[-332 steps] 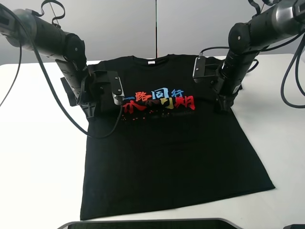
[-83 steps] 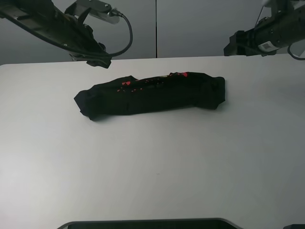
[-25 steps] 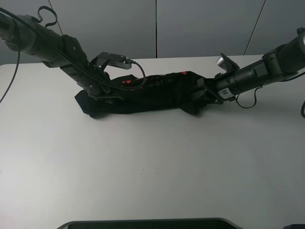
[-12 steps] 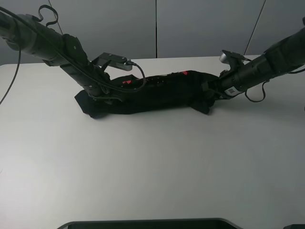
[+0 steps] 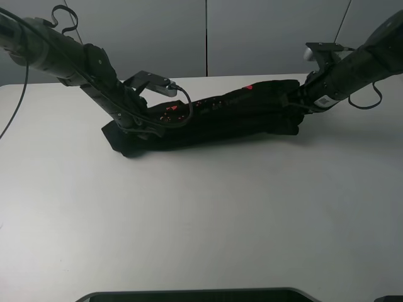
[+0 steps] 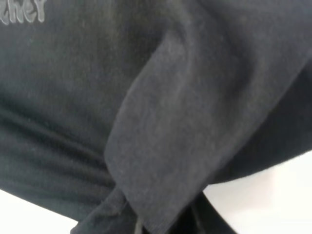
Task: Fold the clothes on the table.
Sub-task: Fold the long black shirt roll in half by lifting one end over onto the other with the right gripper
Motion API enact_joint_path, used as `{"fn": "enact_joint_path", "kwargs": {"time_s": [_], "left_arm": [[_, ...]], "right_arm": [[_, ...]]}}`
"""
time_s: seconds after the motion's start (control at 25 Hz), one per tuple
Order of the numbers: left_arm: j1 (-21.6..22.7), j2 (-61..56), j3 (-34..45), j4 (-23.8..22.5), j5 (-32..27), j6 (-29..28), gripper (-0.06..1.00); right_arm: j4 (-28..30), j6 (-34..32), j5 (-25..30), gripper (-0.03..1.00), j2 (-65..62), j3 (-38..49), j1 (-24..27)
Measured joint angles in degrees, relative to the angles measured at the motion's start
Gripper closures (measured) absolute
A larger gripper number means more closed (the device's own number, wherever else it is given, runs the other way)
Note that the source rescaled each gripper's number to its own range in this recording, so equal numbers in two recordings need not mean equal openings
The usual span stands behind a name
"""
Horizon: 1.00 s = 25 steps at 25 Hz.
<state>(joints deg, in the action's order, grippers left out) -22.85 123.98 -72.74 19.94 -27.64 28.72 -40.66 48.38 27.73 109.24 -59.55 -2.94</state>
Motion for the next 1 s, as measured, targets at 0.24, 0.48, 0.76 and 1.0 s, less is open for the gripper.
{"fn": "enact_joint_path", "kwargs": {"time_s": [0.24,0.48,0.76,1.0], "left_arm": [[0.00,-0.84,0.41,11.70,-4.82,12.95,0.29],[0.00,-4.30,1.65,24.47,-8.60,25.59,0.29],[0.00,-5.50,1.65,28.38,-9.58,29.53,0.29],[0.00,-9.18,-2.72,34.08,-14.47,33.87,0.29]], "right_arm": [[3.26,-1.19,1.43,0.82,-2.75,0.00,0.00],[27.61,-21.14,1.15,0.82,-3.01,0.00,0.46],[40.66,-33.09,5.08,0.82,-7.28,0.10,0.60],[41.28,-32.65,7.65,0.82,-14.51,0.10,-0.72]]}}
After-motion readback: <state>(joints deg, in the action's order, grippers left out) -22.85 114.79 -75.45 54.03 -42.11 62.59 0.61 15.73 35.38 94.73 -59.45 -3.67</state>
